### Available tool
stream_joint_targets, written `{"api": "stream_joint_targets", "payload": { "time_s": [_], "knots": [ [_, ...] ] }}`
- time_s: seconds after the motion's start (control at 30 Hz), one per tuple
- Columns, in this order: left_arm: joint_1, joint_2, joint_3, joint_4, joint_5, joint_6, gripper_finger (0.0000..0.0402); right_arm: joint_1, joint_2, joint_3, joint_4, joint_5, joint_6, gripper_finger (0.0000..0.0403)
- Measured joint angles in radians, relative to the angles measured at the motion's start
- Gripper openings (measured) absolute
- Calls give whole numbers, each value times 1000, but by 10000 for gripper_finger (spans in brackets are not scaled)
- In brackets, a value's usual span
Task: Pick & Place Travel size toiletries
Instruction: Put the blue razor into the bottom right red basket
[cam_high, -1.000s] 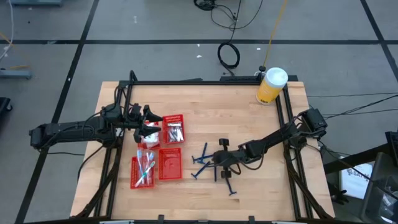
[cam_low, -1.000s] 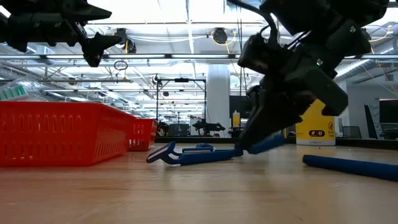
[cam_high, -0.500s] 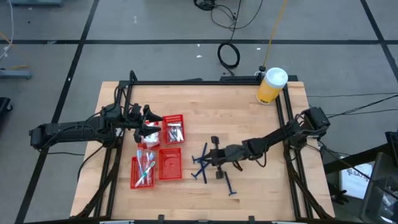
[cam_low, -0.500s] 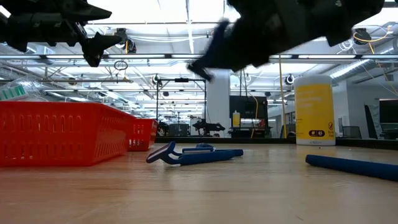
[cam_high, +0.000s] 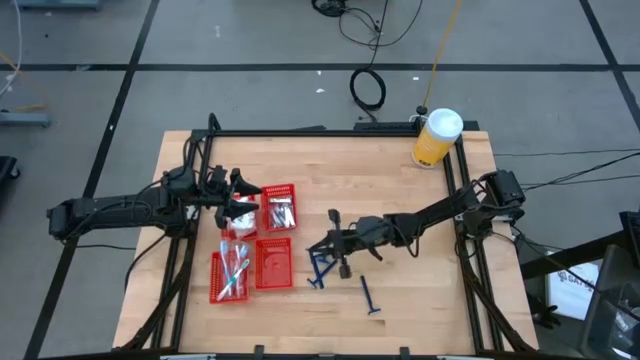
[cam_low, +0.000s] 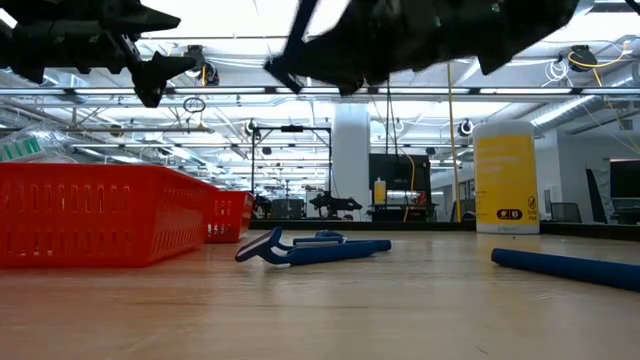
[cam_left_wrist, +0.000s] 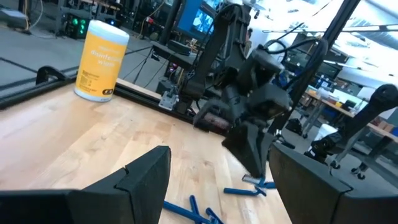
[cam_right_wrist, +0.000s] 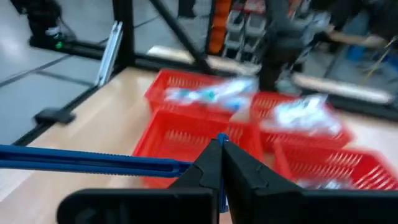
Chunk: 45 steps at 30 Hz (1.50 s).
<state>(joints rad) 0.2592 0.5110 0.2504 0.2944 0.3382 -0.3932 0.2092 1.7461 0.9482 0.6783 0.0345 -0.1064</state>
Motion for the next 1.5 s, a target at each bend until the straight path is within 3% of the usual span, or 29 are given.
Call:
{"api": "stream_joint_targets", "payload": {
  "time_s": [0.37,0.53,0.7,0.97,1.23,1.5],
  "knots": [
    [-64,77,0,50,-81,-123,269,-1,-6,13,50,306,-254,0],
    [-154,215,0,64,-148,-276,269,-1,-6,13,116,487,-440,0],
    [-246,393,0,186,-319,-367,269,-1,-6,13,221,595,-594,0],
    [-321,668,19,611,-394,-340,269,-7,-6,13,236,625,-643,0],
    [-346,878,195,589,-361,-301,269,-7,-6,12,229,624,-640,0],
    [-346,945,286,541,-294,-270,268,-6,-6,12,227,628,-640,0]
  ]
}}
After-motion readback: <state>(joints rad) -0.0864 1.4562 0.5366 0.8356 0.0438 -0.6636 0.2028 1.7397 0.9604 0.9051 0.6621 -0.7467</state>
